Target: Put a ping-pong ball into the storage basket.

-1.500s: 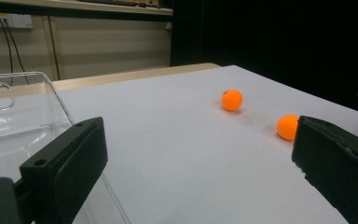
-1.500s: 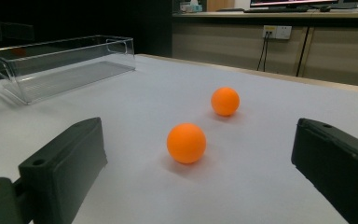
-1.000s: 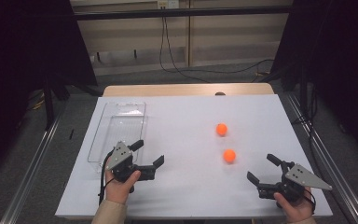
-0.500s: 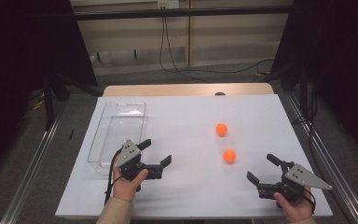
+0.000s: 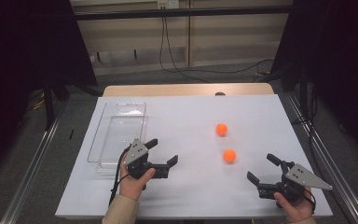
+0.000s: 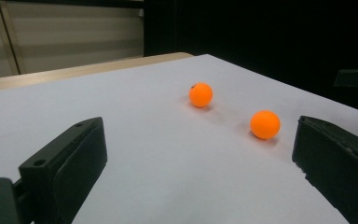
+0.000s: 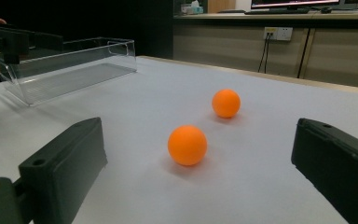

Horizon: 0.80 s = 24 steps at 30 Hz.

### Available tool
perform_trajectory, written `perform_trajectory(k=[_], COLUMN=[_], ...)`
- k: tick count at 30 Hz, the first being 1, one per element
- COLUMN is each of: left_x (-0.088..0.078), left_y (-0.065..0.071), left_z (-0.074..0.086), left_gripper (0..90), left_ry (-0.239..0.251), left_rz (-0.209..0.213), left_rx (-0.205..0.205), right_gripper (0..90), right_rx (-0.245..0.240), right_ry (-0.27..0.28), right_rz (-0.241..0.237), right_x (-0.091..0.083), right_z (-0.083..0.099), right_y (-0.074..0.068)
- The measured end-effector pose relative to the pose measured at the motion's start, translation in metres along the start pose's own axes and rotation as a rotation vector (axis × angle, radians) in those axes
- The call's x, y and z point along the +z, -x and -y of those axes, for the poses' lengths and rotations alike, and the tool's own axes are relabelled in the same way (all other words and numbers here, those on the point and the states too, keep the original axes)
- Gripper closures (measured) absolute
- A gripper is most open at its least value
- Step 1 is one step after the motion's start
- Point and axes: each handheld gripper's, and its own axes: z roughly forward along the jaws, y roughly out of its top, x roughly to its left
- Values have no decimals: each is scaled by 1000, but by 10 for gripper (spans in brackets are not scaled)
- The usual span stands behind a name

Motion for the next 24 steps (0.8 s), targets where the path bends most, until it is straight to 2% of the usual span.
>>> perform_trajectory(k=[13, 15, 16, 24], left_x=[13, 15, 17, 26], left_y=[3, 3, 4, 6], left_z=[-1, -1, -1, -1], left_gripper=[30, 30, 30, 30], left_ry=[-14, -22, -19, -31], left_rz=[20, 26, 28, 41], left_rx=[2, 15, 4, 0], right_gripper=[26, 26, 26, 26], right_rx=[0, 0, 0, 0], right_ry=[1, 1, 1, 4], right_rz=[-2, -2, -1, -2], right_x=[0, 0, 0, 0], right_z=[0, 0, 0, 0], right_y=[0, 0, 0, 0])
